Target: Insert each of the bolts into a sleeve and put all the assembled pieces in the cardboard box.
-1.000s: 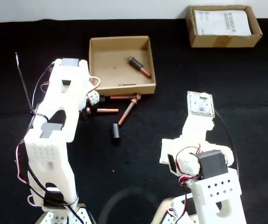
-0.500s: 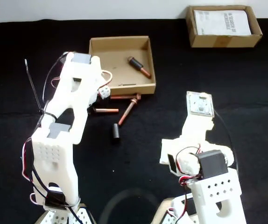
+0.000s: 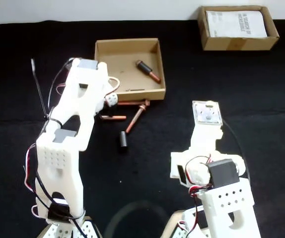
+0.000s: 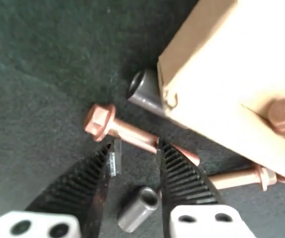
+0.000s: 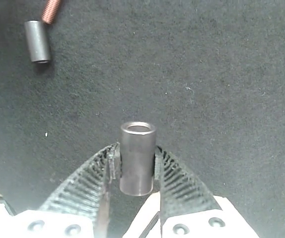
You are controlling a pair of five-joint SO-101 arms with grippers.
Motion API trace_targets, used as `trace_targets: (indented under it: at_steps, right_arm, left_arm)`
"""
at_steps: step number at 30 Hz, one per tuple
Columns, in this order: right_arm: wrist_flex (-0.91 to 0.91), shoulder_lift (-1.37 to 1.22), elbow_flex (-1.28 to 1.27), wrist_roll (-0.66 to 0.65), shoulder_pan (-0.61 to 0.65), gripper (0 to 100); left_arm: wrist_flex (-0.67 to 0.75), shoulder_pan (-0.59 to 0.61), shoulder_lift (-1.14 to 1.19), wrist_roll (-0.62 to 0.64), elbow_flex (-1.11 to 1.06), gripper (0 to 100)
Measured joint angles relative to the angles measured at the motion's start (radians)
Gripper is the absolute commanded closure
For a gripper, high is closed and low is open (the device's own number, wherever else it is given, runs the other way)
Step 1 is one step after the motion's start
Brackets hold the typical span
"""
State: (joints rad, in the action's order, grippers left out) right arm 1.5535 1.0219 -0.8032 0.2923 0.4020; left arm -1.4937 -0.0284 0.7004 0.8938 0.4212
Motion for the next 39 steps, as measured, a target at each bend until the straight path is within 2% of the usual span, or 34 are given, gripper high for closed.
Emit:
trace_targets:
  at_steps: [12,16,20,22,24,33,39]
  right_arm:
    - [-0.041,0.000,-0.006,0.000,0.000,99.2]
    - [-0.054,0.000,-0.006,-0.021,0.000,99.2]
    - [-0.081,0.000,-0.006,-0.040,0.000,99.2]
    - [-0.094,0.000,-0.006,-0.040,0.000,99.2]
    - [-0.107,0.000,-0.006,-0.040,0.000,99.2]
    - [-0.115,0.000,-0.009,-0.040,0.000,99.2]
    - [-0.115,0.000,-0.009,-0.040,0.000,99.2]
  left_arm:
    - [0.035,0.041,0.097,0.000,0.043,87]
    - [-0.032,0.040,0.098,0.000,0.051,87]
    - [-0.034,0.040,0.103,0.000,0.052,87]
    - [-0.034,0.041,0.112,0.000,0.054,90]
    - [-0.034,0.041,0.112,0.009,0.054,99]
    - [-0.035,0.038,0.117,0.014,0.055,99]
    - [-0.150,0.041,0.098,-0.060,0.118,99]
